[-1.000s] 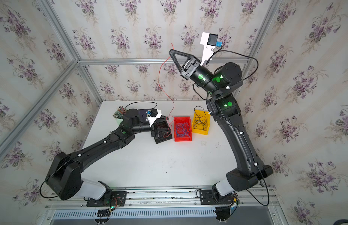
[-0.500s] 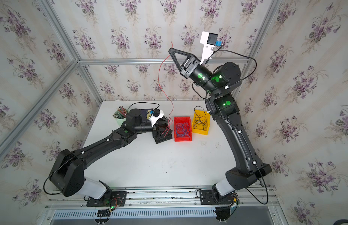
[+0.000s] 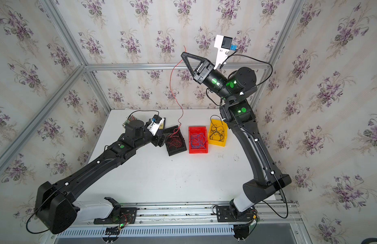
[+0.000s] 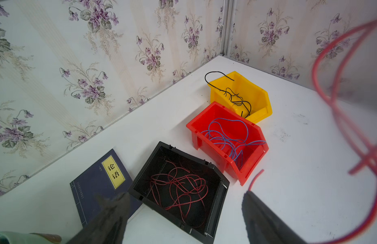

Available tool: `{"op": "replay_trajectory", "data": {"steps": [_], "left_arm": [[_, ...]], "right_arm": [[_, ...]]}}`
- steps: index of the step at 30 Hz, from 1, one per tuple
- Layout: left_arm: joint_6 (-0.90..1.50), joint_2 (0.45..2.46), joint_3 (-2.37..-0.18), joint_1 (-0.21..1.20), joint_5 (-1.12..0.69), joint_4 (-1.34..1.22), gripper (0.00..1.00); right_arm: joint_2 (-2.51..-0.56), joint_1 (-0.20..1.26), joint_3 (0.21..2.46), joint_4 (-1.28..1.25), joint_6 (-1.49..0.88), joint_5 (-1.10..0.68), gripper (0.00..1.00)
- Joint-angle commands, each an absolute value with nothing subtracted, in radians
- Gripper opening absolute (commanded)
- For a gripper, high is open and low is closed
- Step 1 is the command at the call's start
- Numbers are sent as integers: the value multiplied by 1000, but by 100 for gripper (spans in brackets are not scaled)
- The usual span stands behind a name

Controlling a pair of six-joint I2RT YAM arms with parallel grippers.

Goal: Untangle and sort cables by color
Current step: Untie the cable.

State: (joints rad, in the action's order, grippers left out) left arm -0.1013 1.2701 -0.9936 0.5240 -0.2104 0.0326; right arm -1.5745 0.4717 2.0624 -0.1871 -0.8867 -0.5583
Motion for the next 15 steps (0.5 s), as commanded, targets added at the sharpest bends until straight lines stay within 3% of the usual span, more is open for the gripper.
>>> {"op": "replay_trajectory", "data": {"steps": [1, 6, 11, 15], "left_arm": [[-124, 1240, -973, 523, -227, 21, 86], [-196, 1182, -955, 521, -300, 93, 86], [-233, 1160, -905, 521, -604, -32, 88], [-224, 1212, -946, 525, -723, -26, 88]], "right_arm": [[-1580, 472, 2063, -233, -894, -560, 0], [-1580, 473, 2063, -232, -894, -564, 0], [-1583, 473, 2063, -237, -900, -567, 0], [-1577, 472, 2061, -234, -903, -564, 0]]}}
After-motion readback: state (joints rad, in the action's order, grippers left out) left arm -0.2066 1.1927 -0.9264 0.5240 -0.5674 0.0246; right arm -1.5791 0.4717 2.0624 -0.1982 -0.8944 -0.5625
